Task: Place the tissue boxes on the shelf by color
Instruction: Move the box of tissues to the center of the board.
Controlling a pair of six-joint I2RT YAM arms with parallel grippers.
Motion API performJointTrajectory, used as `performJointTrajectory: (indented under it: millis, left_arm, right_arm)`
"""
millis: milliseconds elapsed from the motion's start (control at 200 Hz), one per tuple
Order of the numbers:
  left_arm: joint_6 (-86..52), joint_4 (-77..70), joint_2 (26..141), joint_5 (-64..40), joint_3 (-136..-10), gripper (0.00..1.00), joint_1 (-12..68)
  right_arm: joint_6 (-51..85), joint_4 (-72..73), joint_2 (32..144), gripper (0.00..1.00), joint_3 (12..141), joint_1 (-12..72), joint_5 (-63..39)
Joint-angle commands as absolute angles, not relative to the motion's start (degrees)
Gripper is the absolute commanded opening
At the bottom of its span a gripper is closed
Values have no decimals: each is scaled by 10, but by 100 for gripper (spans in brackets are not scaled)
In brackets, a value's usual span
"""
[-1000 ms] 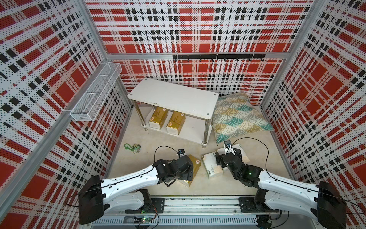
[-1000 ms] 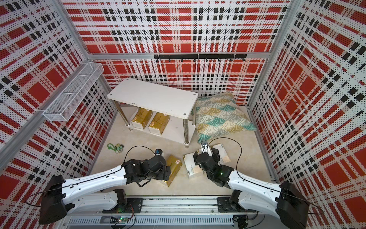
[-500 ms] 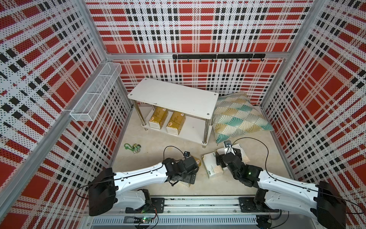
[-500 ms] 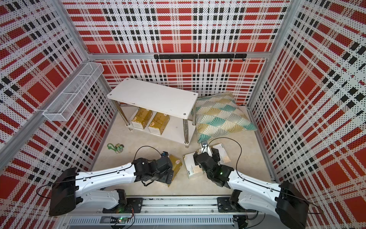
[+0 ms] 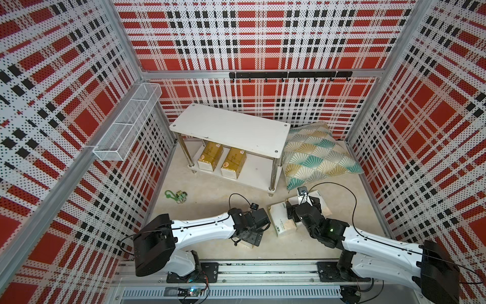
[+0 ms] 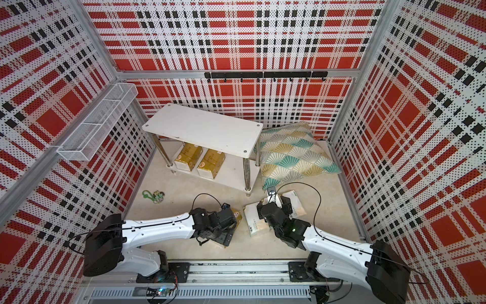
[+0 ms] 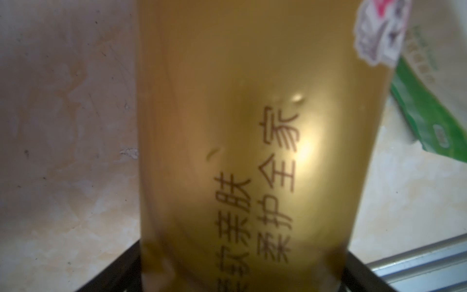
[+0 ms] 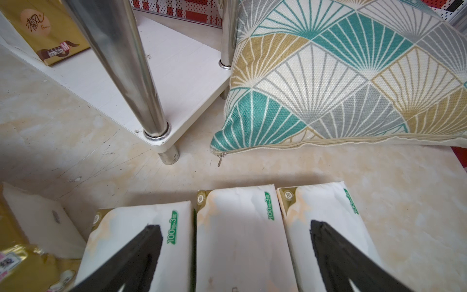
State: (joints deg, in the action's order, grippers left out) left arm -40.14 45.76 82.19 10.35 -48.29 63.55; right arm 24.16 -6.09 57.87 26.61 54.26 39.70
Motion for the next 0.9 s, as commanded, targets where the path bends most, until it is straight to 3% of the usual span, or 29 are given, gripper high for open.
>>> performJointTrajectory:
  millis: [0,205,561,897]
  left_arm:
    - [-398,442,824,118,-494,92,621]
    - [-420,406,797,117,-468,86,587]
    - [-518,387,720,122,-409,85,554]
    - [-555,394,685,146,-374,84,444]
  right_arm:
    - [247,-53,574,100,267,544,406]
    - [245,-51,578,100,269,544,406]
    - [243,-40,585,100,267,544,405]
    - [227,-16,588,100,267,544,398]
